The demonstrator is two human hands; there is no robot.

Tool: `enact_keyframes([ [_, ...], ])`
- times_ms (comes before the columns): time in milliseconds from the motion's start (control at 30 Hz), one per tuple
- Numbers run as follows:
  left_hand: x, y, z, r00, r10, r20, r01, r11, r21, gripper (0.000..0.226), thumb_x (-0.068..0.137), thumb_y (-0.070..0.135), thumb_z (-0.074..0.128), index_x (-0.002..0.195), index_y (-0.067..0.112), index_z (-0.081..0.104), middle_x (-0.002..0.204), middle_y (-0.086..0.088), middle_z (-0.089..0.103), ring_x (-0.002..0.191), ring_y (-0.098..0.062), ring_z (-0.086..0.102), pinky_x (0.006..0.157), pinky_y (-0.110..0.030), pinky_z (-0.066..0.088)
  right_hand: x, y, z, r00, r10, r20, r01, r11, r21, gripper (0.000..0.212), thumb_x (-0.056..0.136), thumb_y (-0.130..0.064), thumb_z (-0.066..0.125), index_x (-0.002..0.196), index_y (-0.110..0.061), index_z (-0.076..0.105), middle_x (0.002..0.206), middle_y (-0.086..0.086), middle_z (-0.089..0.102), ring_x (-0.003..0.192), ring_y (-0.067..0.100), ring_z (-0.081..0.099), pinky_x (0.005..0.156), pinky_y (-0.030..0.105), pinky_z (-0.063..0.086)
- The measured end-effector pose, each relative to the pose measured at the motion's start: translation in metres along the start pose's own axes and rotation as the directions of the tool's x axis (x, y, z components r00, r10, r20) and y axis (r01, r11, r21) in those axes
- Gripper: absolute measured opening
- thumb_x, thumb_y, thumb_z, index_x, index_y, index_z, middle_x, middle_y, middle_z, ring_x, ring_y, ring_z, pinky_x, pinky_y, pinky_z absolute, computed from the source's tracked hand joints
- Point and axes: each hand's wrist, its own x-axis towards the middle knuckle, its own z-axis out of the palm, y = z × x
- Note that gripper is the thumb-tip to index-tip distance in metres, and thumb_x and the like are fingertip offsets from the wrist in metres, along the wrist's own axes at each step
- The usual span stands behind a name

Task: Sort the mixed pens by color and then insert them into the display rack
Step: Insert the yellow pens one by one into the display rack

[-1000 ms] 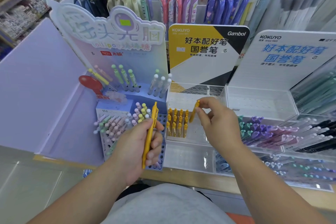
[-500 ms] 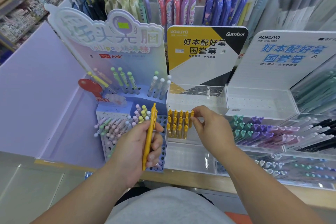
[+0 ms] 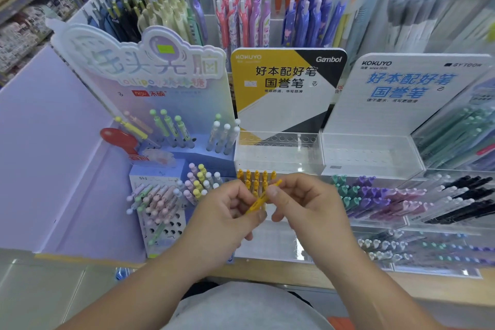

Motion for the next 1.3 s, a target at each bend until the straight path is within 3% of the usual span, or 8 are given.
enact_keyframes([
  [133,0.003,0.000,0.006,0.998,0.058,-0.035,-0.057,0.998,0.020,0.020,0.086,0.012,0.076,0.078,0.017,0.057,0.074,-0.017,0.064,0.056,-0.028,0.059,0.048,-0.043,0.051,-0.002,0.002,0.004,0.999,0.002,-0.053,0.000,0.999,0.049,0.001,0.086,-0.005,0.073,0.085,-0.007,0.073,0.070,0.007,0.071,0.056,0.012,0.062,0.054,0.018,0.049],
  [200,0.004,0.000,0.007,0.991,0.124,-0.050,-0.118,0.987,0.105,0.018,0.081,0.026,0.078,0.080,0.022,0.061,0.077,-0.010,0.065,0.068,-0.030,0.061,0.062,-0.048,0.055,0.000,0.000,0.002,0.998,-0.001,-0.059,0.004,0.999,0.048,0.002,0.087,-0.003,0.071,0.088,-0.005,0.072,0.069,0.007,0.071,0.055,0.010,0.062,0.052,0.015,0.046],
  [333,0.014,-0.004,-0.006,0.965,0.254,-0.070,-0.207,0.894,0.396,0.026,0.078,0.051,0.069,0.100,0.040,0.061,0.097,0.022,0.058,0.092,0.000,0.055,0.073,-0.013,0.043,0.008,-0.005,-0.018,0.986,-0.096,-0.135,0.080,0.989,-0.124,0.011,0.089,-0.010,0.070,0.099,-0.015,0.072,0.077,0.005,0.072,0.059,0.015,0.066,0.056,0.017,0.049],
  [500,0.031,-0.026,-0.025,0.940,0.339,-0.038,-0.232,0.715,0.660,0.029,0.095,0.032,0.062,0.124,0.030,0.061,0.099,0.021,0.049,0.088,0.000,0.046,0.075,-0.013,0.033,0.023,-0.002,-0.047,0.967,-0.229,-0.117,0.151,0.875,-0.461,0.017,0.091,-0.024,0.068,0.105,-0.034,0.068,0.087,-0.016,0.068,0.070,0.016,0.069,0.065,0.031,0.057],
  [700,0.036,-0.033,-0.024,0.947,0.321,-0.006,-0.233,0.699,0.676,0.029,0.094,0.027,0.064,0.123,0.026,0.064,0.093,0.014,0.054,0.085,0.001,0.047,0.073,-0.011,0.034,0.035,0.021,-0.037,0.951,-0.310,-0.012,0.227,0.721,-0.654,0.021,0.090,-0.024,0.070,0.110,-0.027,0.071,0.081,-0.028,0.063,0.069,0.005,0.063,0.064,0.020,0.049],
  [900,0.038,-0.029,-0.023,0.967,0.253,-0.037,-0.169,0.743,0.647,0.030,0.096,0.025,0.061,0.125,0.031,0.062,0.089,0.023,0.055,0.079,-0.001,0.052,0.075,-0.032,0.051,0.039,0.048,-0.029,0.934,-0.346,0.085,0.289,0.596,-0.749,0.023,0.090,-0.025,0.071,0.113,-0.025,0.071,0.096,-0.015,0.072,0.064,0.004,0.060,0.064,0.022,0.046],
  [1133,0.038,-0.027,-0.022,0.971,0.232,-0.051,-0.147,0.754,0.640,0.030,0.096,0.025,0.062,0.125,0.031,0.062,0.087,0.021,0.057,0.079,-0.003,0.054,0.074,-0.031,0.052,0.041,0.069,-0.022,0.937,-0.335,0.098,0.271,0.522,-0.809,0.022,0.089,-0.024,0.072,0.111,-0.027,0.071,0.094,-0.012,0.072,0.065,0.000,0.051,0.060,0.020,0.041],
  [1300,0.038,-0.026,-0.022,0.970,0.237,-0.047,-0.151,0.747,0.648,0.030,0.096,0.024,0.061,0.126,0.029,0.062,0.088,0.020,0.057,0.079,-0.003,0.054,0.074,-0.029,0.051,0.043,0.077,-0.020,0.938,-0.313,0.150,0.293,0.481,-0.827,0.022,0.090,-0.027,0.067,0.111,-0.029,0.069,0.093,-0.009,0.072,0.067,0.016,0.065,0.059,0.030,0.052],
])
